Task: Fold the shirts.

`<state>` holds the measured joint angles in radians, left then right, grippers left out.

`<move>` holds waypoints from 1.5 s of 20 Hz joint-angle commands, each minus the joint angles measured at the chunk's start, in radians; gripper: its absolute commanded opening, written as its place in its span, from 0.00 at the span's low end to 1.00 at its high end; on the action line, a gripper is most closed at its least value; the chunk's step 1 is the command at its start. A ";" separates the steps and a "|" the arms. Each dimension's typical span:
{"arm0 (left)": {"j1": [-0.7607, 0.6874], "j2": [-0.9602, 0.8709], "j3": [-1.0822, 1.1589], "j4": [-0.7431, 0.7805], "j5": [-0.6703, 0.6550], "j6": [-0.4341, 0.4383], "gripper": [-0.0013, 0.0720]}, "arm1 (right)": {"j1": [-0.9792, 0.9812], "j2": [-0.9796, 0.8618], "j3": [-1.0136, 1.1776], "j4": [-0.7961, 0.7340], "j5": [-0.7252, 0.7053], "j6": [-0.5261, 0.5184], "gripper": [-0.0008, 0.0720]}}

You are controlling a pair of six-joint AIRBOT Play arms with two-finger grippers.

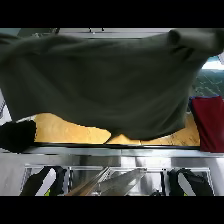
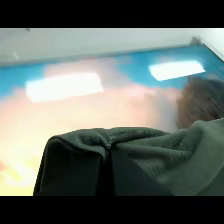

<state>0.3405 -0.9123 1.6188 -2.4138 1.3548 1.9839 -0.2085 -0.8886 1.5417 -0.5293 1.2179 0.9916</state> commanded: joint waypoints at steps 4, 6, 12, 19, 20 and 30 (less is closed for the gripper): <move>-0.245 -0.365 -0.352 0.045 -0.224 0.118 0.04 | 0.229 -0.451 -0.160 0.022 -0.232 -0.236 0.04; -0.268 -0.507 -0.357 0.079 -0.347 0.122 0.04 | 0.265 -0.597 -0.152 0.030 -0.423 -0.245 0.04; -0.177 -0.804 -0.138 0.092 -0.209 0.084 0.96 | 0.210 -0.776 -0.079 0.056 -0.408 -0.129 0.59; 0.015 -0.810 -0.043 0.242 0.045 0.050 0.96 | -0.076 -0.572 -0.186 -0.229 0.027 0.113 0.45; 0.031 -0.810 -0.072 0.257 0.047 0.052 0.96 | -0.099 -0.534 -0.260 -0.242 0.050 0.124 0.45; 0.057 -0.947 -0.197 0.240 0.068 0.174 0.82 | -0.150 -0.364 -0.730 -0.261 0.023 0.105 0.45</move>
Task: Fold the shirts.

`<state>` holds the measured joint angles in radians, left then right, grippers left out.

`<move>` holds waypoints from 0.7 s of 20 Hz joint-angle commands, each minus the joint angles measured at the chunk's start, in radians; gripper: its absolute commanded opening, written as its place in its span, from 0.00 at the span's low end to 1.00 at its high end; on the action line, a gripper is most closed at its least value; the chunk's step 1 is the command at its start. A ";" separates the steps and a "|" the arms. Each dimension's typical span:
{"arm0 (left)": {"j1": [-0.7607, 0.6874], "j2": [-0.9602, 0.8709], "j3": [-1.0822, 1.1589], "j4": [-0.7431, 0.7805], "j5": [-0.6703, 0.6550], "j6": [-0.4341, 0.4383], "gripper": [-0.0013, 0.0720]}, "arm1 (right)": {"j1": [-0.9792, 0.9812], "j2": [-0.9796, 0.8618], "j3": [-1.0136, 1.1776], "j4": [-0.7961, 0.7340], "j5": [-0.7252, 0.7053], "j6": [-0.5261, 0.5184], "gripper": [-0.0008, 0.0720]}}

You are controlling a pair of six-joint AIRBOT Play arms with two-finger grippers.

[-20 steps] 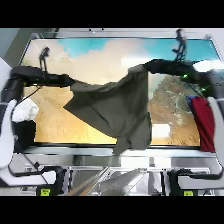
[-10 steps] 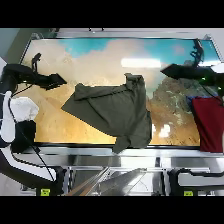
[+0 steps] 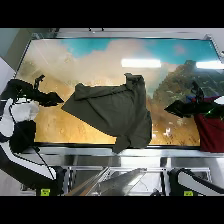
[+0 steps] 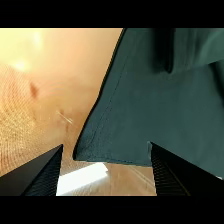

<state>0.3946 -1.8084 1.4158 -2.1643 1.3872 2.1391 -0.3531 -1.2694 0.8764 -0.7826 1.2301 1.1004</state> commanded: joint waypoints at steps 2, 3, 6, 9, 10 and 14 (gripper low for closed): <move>-0.006 -0.074 0.028 -0.009 0.050 0.022 0.82 | -0.006 0.018 -0.065 0.001 0.007 -0.004 0.45; -0.010 -0.086 0.037 -0.009 0.062 0.030 0.82 | -0.005 0.018 -0.065 0.001 0.004 -0.005 0.45; -0.050 -0.129 0.071 -0.012 0.096 0.029 0.81 | -0.005 0.018 -0.065 0.000 0.005 -0.006 0.45; -0.092 -0.137 0.089 -0.011 0.169 0.035 0.77 | -0.007 0.018 -0.065 -0.001 0.008 -0.029 0.45; -0.097 -0.137 0.089 -0.009 0.195 0.040 0.45 | -0.007 0.018 -0.065 -0.001 0.007 -0.031 0.45; -0.093 -0.137 0.089 -0.010 0.224 0.061 0.04 | -0.007 0.015 -0.062 -0.001 -0.003 -0.083 0.45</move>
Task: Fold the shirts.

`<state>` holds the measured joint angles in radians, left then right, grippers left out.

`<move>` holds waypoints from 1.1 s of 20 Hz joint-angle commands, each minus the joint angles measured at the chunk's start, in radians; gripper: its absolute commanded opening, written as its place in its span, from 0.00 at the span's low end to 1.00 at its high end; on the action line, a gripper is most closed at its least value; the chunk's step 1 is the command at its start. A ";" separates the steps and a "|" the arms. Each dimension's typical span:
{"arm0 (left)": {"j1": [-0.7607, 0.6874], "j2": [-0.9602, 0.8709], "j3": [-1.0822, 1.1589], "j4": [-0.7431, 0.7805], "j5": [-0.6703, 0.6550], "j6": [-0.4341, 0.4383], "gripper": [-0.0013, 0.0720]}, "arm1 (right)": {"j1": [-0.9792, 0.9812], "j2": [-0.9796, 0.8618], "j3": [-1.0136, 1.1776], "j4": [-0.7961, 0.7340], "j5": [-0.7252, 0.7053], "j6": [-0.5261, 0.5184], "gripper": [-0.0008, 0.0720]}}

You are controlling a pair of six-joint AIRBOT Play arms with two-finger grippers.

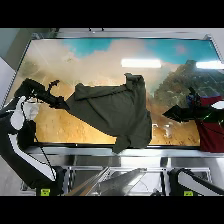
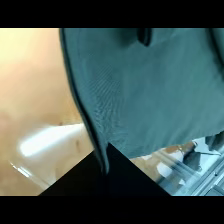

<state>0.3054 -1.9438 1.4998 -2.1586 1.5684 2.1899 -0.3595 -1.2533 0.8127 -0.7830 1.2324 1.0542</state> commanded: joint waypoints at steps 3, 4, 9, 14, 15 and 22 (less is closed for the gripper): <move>0.012 -0.001 0.005 -0.016 0.039 -0.023 0.04 | 0.000 -0.033 0.003 -0.003 -0.005 -0.092 0.64; 0.018 0.002 0.005 -0.015 0.054 -0.035 0.04 | 0.002 -0.055 0.003 -0.002 -0.004 -0.119 0.64; 0.093 0.135 -0.120 -0.016 0.013 -0.061 0.04 | 0.046 -0.206 0.039 -0.003 0.001 -0.196 0.63; 0.134 0.225 -0.269 -0.016 -0.053 -0.053 0.04 | 0.164 -0.326 0.064 -0.004 -0.026 -0.198 0.47; 0.134 0.225 -0.281 -0.015 -0.047 -0.051 0.04 | 0.177 -0.344 0.060 -0.011 0.003 -0.184 0.47; 0.130 0.225 -0.317 -0.017 -0.048 -0.051 0.04 | 0.213 -0.349 -0.073 0.001 0.036 -0.172 0.47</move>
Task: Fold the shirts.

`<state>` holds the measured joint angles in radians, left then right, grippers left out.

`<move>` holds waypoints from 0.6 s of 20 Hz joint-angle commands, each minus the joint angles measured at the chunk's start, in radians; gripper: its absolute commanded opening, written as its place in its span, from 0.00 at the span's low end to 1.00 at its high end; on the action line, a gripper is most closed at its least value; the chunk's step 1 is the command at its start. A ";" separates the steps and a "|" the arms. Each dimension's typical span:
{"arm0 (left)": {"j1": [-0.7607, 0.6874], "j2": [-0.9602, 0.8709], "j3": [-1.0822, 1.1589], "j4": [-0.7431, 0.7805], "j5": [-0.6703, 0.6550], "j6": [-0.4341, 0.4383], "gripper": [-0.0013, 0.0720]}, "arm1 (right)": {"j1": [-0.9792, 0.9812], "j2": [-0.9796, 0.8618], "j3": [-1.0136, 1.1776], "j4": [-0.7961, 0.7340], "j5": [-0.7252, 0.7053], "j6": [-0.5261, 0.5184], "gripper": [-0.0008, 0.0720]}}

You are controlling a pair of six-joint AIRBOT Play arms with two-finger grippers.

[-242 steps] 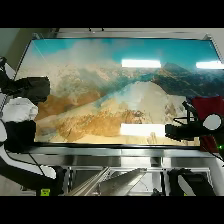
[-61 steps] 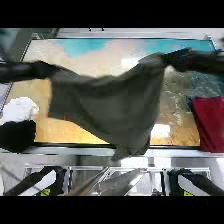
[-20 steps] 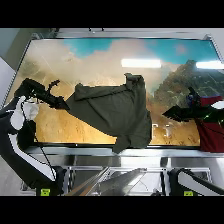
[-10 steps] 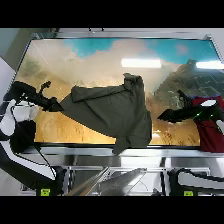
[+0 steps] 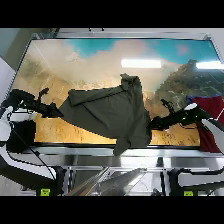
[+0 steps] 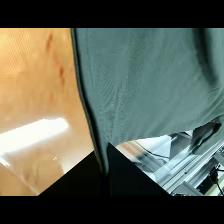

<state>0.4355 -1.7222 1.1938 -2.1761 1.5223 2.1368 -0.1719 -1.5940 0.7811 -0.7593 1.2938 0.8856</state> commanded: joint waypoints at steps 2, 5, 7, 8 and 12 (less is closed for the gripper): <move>0.001 0.003 -0.011 0.001 -0.003 0.002 0.04 | 0.028 -0.008 -0.029 -0.027 -0.018 -0.011 0.47; 0.002 0.003 -0.011 0.002 -0.001 0.002 0.04 | -0.034 -0.008 0.002 -0.031 0.000 -0.011 0.47; 0.002 0.003 -0.011 0.002 -0.001 0.010 0.04 | -0.069 -0.008 0.002 -0.031 0.018 -0.011 0.47; 0.002 0.003 -0.011 0.002 -0.002 0.010 0.04 | -0.079 -0.008 0.001 -0.032 0.028 -0.011 0.47; 0.002 0.003 -0.011 0.002 -0.002 0.016 0.04 | -0.069 -0.008 -0.008 -0.014 0.024 -0.020 0.35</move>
<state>0.4358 -1.7195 1.1831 -2.1754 1.5208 2.1483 -0.2394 -1.6028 0.7780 -0.7918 1.3266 0.8719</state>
